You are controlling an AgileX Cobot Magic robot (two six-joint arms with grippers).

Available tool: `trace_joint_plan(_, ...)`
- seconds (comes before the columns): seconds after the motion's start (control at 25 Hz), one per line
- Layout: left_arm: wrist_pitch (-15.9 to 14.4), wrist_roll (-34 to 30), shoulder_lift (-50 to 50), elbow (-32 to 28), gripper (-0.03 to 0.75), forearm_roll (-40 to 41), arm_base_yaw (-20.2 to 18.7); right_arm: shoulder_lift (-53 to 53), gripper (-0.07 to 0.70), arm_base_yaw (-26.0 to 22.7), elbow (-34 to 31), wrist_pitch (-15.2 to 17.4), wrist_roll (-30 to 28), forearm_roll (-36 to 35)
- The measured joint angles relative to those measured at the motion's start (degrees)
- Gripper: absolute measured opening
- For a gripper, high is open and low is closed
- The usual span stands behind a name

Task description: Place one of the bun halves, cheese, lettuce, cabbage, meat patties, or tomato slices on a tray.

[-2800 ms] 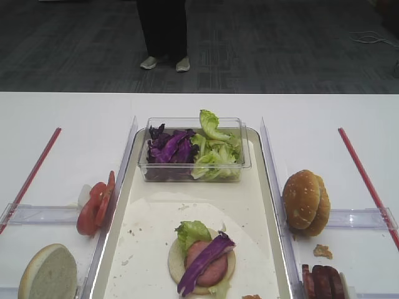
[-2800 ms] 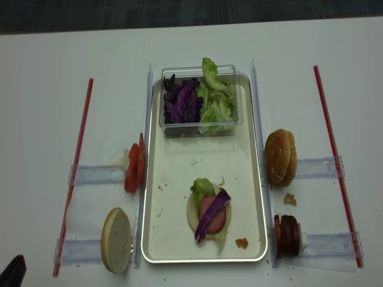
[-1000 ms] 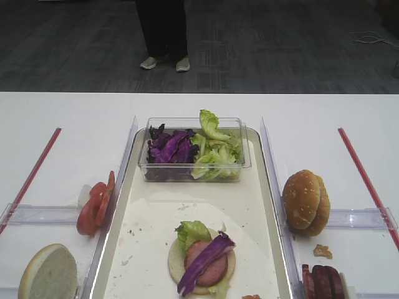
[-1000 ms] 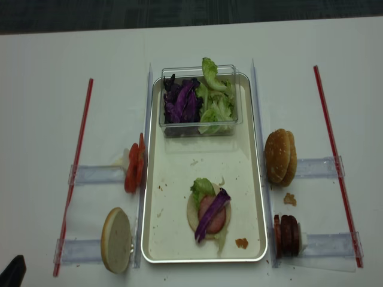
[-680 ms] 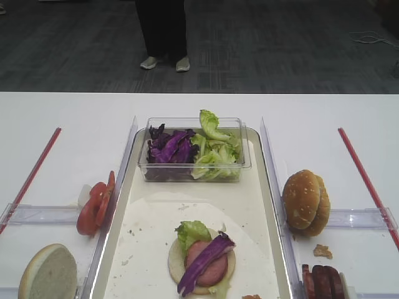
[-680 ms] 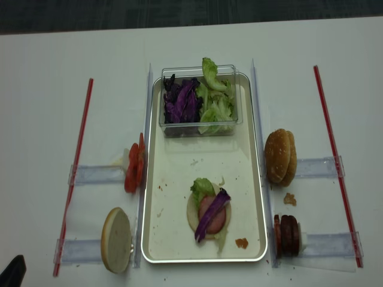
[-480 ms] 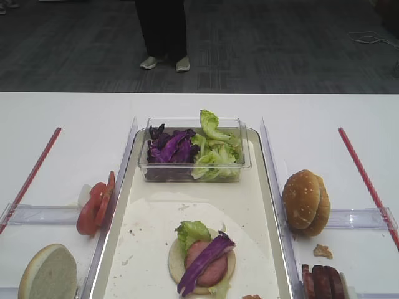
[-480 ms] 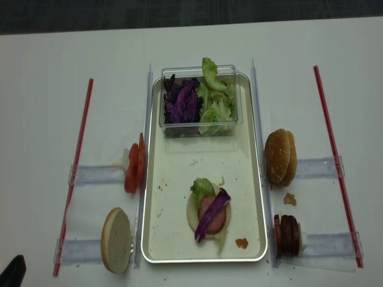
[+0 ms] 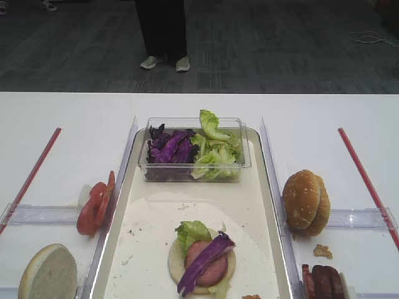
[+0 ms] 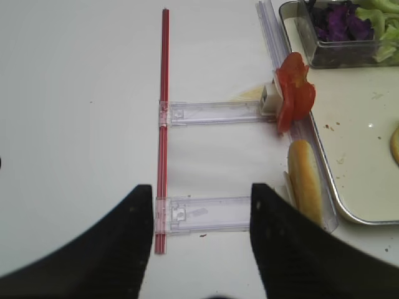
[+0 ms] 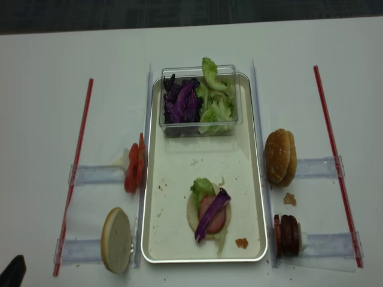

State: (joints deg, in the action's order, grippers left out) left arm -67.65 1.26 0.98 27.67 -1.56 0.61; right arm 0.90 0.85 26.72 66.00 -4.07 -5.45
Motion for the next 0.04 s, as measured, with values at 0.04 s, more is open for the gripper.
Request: trace_joint_plan(0.04, 0.0, 0.0, 0.0, 0.0, 0.34, 0.0, 0.0, 0.0, 0.412, 0.0, 0.0, 0.0, 0.0, 0.0)
